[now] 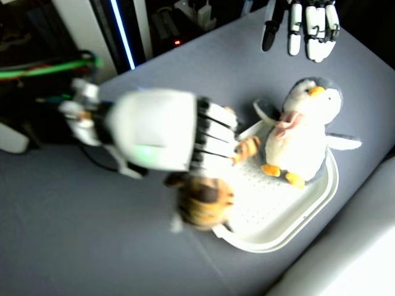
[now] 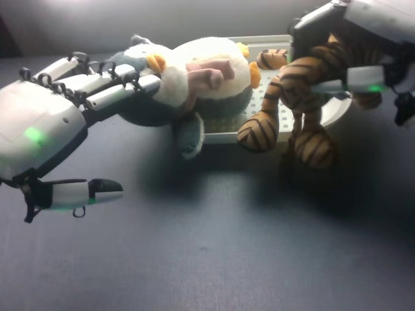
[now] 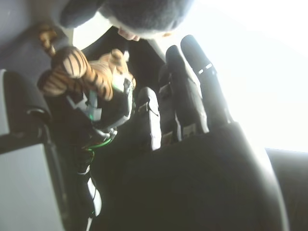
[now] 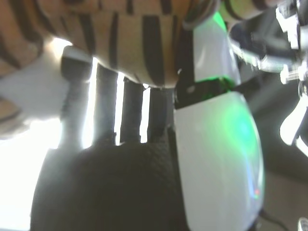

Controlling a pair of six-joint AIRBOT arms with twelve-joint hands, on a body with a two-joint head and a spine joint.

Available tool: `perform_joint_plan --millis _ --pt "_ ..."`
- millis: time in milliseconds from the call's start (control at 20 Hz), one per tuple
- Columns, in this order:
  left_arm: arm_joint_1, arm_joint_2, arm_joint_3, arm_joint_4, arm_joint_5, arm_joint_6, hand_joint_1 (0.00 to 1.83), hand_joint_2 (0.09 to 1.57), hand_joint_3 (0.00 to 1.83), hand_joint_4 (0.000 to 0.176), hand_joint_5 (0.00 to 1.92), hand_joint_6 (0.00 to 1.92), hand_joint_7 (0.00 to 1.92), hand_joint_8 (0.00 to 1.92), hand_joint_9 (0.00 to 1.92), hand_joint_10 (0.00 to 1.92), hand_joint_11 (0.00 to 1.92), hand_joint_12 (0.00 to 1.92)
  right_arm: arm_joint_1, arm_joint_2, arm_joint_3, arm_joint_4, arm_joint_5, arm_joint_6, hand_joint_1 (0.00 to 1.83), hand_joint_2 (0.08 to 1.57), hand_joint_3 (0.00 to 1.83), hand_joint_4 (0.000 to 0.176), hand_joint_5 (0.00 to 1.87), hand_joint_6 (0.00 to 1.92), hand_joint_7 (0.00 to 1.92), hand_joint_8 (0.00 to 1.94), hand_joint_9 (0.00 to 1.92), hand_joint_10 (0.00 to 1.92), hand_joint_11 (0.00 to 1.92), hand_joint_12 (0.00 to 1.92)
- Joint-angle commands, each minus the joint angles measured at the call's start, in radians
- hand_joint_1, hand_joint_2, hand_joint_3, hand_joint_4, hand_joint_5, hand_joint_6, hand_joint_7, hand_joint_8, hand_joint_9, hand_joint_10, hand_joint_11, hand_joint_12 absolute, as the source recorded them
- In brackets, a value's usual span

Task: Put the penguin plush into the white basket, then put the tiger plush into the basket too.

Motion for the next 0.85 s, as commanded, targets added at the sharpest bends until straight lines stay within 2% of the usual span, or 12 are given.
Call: perform_joint_plan --millis 0,50,100,150,200,250,350,400,550,700,750,800 --pt "-0.011 -0.001 0.006 0.008 -0.119 -0.005 0.96 0.91 0.0 0.131 0.26 0.0 0.3 0.0 0.42 0.01 0.14 1.03 0.022 0.005 0.009 0.004 0.047 0.004 1.46 1.12 0.01 0.0 0.86 1.07 0.91 0.93 0.94 1.1 0.84 1.44" --pt "-0.013 -0.003 0.007 0.009 -0.116 -0.005 0.95 0.9 0.0 0.129 0.27 0.0 0.31 0.0 0.43 0.01 0.13 1.02 0.032 0.005 0.012 -0.007 0.033 0.004 1.3 1.07 0.0 0.0 0.76 0.43 0.82 0.36 0.86 0.47 0.71 0.96" --pt "-0.013 -0.004 0.007 0.01 -0.117 -0.006 1.02 0.9 0.0 0.127 0.27 0.0 0.31 0.0 0.39 0.0 0.06 0.99 0.033 0.005 0.009 -0.007 0.033 0.004 0.89 0.9 0.0 0.151 0.24 0.02 0.21 0.02 0.2 0.03 0.08 0.58" --pt "-0.012 -0.002 0.006 0.01 -0.121 -0.009 1.02 0.9 0.0 0.127 0.27 0.0 0.31 0.0 0.39 0.0 0.06 0.99 0.033 0.006 0.004 -0.006 0.033 0.004 0.89 0.9 0.0 0.151 0.24 0.02 0.21 0.02 0.2 0.03 0.08 0.58" --pt "-0.009 -0.001 0.006 0.01 -0.131 -0.019 0.98 0.9 0.0 0.153 0.25 0.0 0.31 0.0 0.34 0.0 0.01 1.05 0.033 0.006 -0.015 0.006 0.047 0.004 0.79 0.87 0.0 0.175 0.02 0.0 0.01 0.0 0.01 0.0 0.0 0.07" --pt "-0.006 0.0 0.006 0.009 -0.14 -0.03 0.92 0.89 0.0 0.169 0.25 0.0 0.27 0.0 0.3 0.0 0.0 1.02 0.033 0.016 -0.034 0.015 0.064 0.004 0.8 0.88 0.0 0.176 0.0 0.0 0.0 0.0 0.0 0.0 0.0 0.01" --pt "0.007 0.0 0.012 -0.001 -0.163 -0.068 0.89 0.9 0.0 0.152 0.23 0.0 0.25 0.0 0.27 0.0 0.0 0.99 -0.001 0.063 -0.08 0.051 0.124 0.004 0.86 0.88 0.0 0.176 0.0 0.0 0.0 0.0 0.0 0.0 0.0 0.0" --pt "0.043 0.0 0.027 -0.019 -0.202 -0.143 0.89 0.94 0.01 0.122 0.19 0.0 0.2 0.0 0.23 0.0 0.0 0.93 -0.126 0.108 -0.139 0.167 0.278 0.004 0.89 0.89 0.0 0.176 0.0 0.0 0.0 0.0 0.0 0.0 0.0 0.0" --pt "0.082 0.005 0.027 -0.024 -0.266 -0.211 0.85 0.94 0.0 0.096 0.12 0.0 0.11 0.0 0.17 0.0 0.0 0.83 -0.284 0.154 -0.219 0.291 0.488 0.009 0.77 0.93 0.02 0.176 0.0 0.0 0.0 0.0 0.0 0.0 0.0 0.0" --pt "0.13 0.017 0.002 -0.035 -0.373 -0.244 0.87 0.92 0.0 0.129 0.07 0.0 0.09 0.0 0.12 0.0 0.0 0.59 -0.479 0.175 -0.304 0.427 0.772 0.057 0.63 0.89 0.0 0.176 0.0 0.0 0.0 0.0 0.0 0.0 0.0 0.0" --pt "0.147 0.014 0.005 -0.044 -0.404 -0.277 0.84 0.93 0.0 0.107 0.04 0.0 0.1 0.0 0.14 0.01 0.0 0.69 -0.524 0.174 -0.317 0.457 0.847 0.082 0.63 0.96 0.01 0.118 0.02 0.0 0.01 0.0 0.0 0.0 0.05 0.02" --pt "0.163 0.009 0.011 -0.051 -0.439 -0.315 0.84 0.93 0.0 0.107 0.04 0.0 0.1 0.0 0.14 0.01 0.0 0.69 -0.559 0.169 -0.324 0.482 0.909 0.104 0.63 0.96 0.01 0.118 0.02 0.0 0.01 0.0 0.0 0.0 0.05 0.02"
